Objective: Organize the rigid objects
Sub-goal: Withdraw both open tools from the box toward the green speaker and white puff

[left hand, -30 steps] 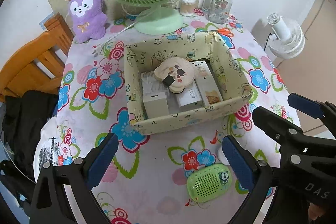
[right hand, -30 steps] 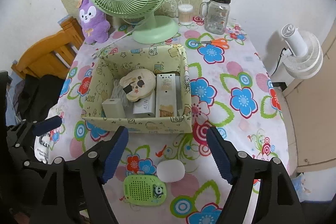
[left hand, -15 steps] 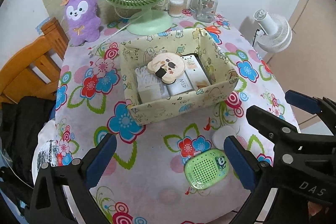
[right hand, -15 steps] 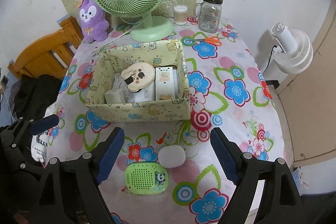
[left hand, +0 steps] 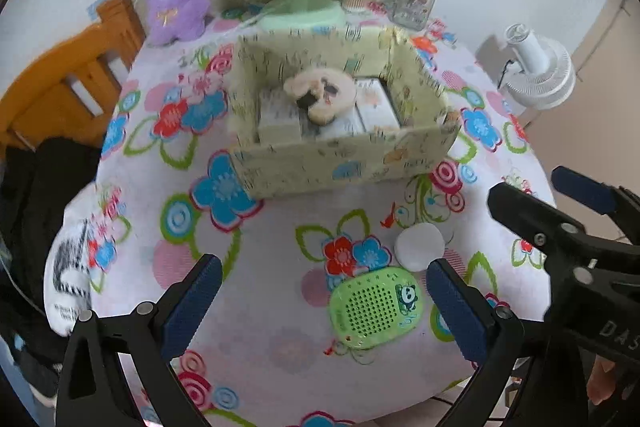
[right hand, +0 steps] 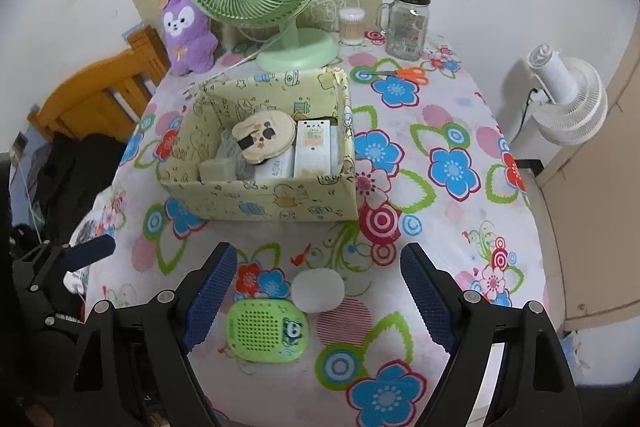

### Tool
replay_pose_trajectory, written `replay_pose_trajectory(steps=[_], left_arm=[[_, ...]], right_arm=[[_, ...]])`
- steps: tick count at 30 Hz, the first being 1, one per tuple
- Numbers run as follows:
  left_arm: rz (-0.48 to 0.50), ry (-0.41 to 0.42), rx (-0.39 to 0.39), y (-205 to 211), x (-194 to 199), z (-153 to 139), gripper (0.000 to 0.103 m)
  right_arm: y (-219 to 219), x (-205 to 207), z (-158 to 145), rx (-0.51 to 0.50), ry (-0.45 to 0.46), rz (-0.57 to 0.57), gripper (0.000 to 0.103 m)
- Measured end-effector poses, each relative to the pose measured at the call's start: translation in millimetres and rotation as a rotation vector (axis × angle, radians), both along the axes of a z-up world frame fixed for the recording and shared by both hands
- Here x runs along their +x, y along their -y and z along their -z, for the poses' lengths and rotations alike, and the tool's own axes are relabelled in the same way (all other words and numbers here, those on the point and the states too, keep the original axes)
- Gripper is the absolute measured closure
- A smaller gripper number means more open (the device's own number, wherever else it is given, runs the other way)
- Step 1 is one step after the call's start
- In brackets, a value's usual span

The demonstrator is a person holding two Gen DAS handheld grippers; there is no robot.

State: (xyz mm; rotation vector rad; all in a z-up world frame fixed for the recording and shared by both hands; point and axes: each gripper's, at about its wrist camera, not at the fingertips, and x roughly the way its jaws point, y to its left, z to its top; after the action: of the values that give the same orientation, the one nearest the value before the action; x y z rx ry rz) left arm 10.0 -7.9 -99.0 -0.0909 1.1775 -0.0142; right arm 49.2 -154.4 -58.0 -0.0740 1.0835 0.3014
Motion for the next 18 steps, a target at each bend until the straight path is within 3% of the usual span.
replay_pose_trajectory(steps=[5,18], left_arm=[[-0.050,-0.044,-0.055,8.3,-3.4,21.2,0.000],[-0.142,-0.078,-0.035,29.9,-12.1,60.5,0.000]], right_arm=[[5.2,-0.3,17.0,-0.036,-0.011,-0.088,0.017],[15.8,3.1,58.2,-0.059,-0.059,-0.203,0.017]])
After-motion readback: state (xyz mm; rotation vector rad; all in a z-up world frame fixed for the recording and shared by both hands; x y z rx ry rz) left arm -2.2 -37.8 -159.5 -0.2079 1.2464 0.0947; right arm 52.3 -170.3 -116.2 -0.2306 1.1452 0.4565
